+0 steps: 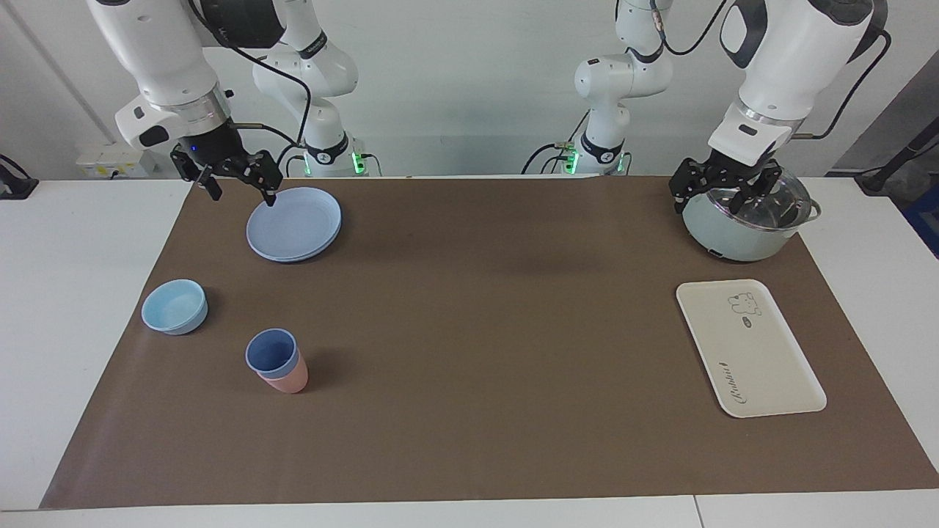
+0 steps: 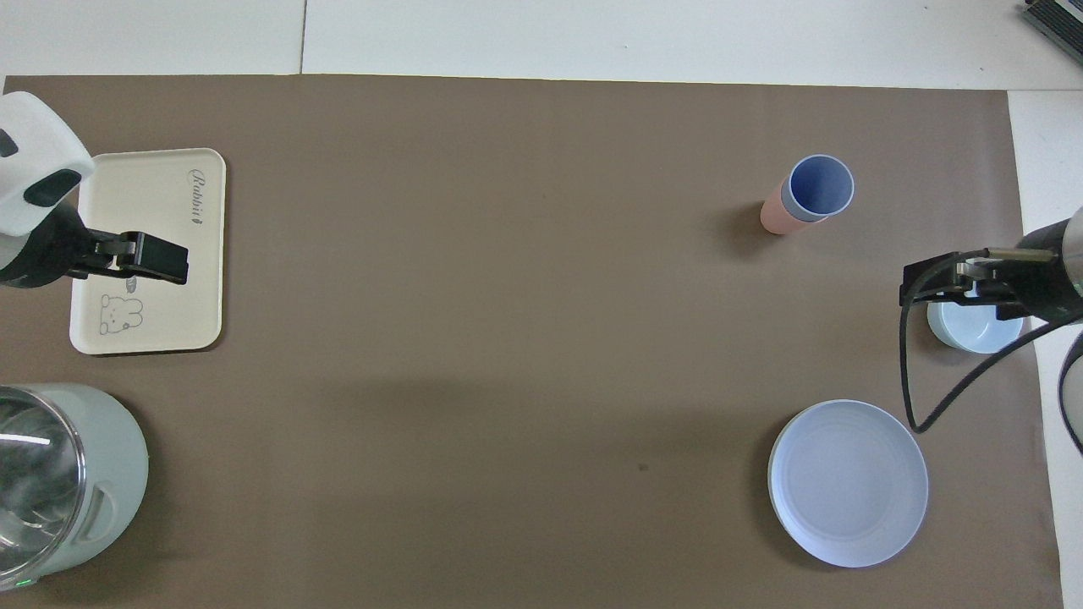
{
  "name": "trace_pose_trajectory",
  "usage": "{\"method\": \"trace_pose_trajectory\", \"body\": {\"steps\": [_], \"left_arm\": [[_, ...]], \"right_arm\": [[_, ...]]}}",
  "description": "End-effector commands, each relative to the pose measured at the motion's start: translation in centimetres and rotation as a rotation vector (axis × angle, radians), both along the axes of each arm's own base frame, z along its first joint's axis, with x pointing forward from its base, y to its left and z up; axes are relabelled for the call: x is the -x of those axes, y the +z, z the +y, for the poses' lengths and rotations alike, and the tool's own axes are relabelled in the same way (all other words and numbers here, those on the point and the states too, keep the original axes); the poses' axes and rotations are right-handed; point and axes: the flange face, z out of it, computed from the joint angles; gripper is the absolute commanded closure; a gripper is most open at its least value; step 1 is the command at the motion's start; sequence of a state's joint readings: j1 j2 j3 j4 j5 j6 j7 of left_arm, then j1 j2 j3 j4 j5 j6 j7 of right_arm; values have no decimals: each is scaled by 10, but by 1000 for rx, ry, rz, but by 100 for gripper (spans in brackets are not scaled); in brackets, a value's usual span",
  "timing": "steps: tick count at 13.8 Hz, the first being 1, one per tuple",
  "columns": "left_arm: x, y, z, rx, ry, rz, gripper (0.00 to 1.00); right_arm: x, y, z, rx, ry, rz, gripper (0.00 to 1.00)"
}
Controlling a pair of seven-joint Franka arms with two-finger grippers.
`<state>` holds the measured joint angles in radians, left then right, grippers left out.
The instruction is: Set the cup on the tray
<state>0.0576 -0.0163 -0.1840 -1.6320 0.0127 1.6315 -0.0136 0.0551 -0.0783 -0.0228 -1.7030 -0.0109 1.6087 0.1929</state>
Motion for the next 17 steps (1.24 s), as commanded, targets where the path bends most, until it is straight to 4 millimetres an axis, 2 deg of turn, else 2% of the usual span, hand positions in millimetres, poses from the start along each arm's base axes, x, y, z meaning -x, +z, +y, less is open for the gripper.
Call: {"method": "trace_pose_trajectory", "body": {"steps": [1,5,7,9,11,15,17], "left_arm": [[8,2,0,0,-10,-19,0],[9,-1,2,-1,-7,-11,0],[10,0,1,-2,-8,-8,0],[9,0,1,-1,-10,-17,0],[6,1,5,1,-7,-34,0],[6,-2,4,1,-4,-31,0],[8,-1,1,1,-9,-34,0]], "right_arm": [[7,3,-3,2,15,-4,0],[8,0,-2,-10,-12,-2,0],[6,-2,-4,-20,52,-21,0],[-3,-11,-10,-14,157,-118,0],[-10,-38,-27,-36,230,-221,0],[-22,-85,-94,-147,466,-350,0],[-31,-118,-120,-259,536,-419,0]]}}
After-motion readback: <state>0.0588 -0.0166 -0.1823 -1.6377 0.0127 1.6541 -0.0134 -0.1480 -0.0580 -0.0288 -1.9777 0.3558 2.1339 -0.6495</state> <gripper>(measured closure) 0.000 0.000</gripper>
